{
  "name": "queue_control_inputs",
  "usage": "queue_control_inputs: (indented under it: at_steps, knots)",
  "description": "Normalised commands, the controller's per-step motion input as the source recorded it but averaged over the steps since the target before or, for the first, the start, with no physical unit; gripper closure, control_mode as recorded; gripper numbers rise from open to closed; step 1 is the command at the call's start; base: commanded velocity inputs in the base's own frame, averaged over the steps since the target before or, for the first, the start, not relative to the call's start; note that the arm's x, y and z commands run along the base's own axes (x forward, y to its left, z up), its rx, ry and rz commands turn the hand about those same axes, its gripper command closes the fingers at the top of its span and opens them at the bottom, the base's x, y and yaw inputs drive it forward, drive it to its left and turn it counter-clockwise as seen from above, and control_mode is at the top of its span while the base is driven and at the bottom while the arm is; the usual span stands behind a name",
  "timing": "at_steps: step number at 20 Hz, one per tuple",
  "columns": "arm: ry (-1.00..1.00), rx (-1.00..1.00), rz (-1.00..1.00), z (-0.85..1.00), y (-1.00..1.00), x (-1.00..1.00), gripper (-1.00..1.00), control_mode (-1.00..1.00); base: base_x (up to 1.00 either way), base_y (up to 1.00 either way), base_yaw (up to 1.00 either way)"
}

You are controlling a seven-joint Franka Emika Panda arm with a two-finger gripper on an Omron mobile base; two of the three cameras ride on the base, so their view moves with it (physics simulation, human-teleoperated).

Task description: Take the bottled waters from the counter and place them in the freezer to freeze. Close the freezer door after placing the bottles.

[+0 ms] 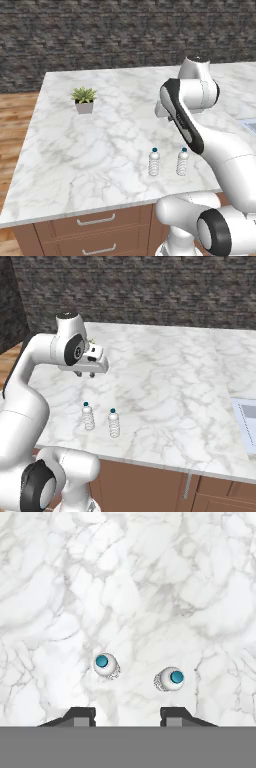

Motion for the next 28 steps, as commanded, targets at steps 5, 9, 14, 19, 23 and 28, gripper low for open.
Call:
queue_control_inputs:
  at_steps: [5,9,14,19,23,28]
  knots:
    - [0.0,0.11,0.04,-0.03,-0.37,0.0,-1.0,-1.0,0.0,0.0,0.0]
    - [-0.08,0.21,0.21,-0.15,-0.85,-0.08,-1.0,-1.0,0.0,0.0,0.0]
    - [-0.1,0.2,0.06,-0.01,-0.69,-0.07,-1.0,-1.0,0.0,0.0,0.0]
    - [-0.02,0.1,0.09,-0.01,-0.53,0.0,-1.0,-1.0,0.0,0.0,0.0]
    - [-0.02,0.08,0.22,-0.05,-0.53,0.0,-1.0,-1.0,0.0,0.0,0.0]
    - [-0.04,0.0,0.27,-0.11,-0.35,0.03,-1.0,-1.0,0.0,0.0,0.0]
